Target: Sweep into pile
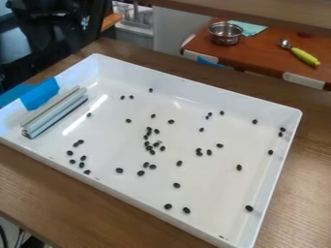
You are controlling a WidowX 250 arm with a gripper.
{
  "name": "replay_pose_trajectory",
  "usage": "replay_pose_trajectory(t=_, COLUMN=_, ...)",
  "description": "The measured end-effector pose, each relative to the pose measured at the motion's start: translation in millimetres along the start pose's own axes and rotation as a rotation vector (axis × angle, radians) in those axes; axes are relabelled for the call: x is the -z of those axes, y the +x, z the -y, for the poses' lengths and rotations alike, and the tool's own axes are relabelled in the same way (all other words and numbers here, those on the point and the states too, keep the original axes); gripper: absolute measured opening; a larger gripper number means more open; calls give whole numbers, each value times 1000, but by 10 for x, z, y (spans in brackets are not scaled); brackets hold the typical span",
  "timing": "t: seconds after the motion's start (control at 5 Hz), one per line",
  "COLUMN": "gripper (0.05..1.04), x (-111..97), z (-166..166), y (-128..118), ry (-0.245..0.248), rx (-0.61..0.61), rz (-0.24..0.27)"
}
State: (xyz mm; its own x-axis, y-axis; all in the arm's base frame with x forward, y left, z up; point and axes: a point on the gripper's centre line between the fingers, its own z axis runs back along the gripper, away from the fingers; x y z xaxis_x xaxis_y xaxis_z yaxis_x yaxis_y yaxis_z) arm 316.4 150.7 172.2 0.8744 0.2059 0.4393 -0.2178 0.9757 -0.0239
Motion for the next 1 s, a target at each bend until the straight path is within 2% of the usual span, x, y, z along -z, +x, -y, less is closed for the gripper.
replay_pose_trajectory(t=0.2, gripper=1000, x=133, z=6, y=-126, ry=-10, rx=-11, rz=-54)
replay_pose_trajectory(t=0.4, gripper=1000, x=331, z=-77, y=-247, ry=28, rx=-36, rz=-141)
replay_pose_trajectory(t=0.6, gripper=1000, x=414, z=-121, y=-246, ry=63, rx=-28, rz=-146)
replay_pose_trajectory(t=1.0, gripper=1000, x=437, z=-183, y=-214, ry=84, rx=18, rz=-110)
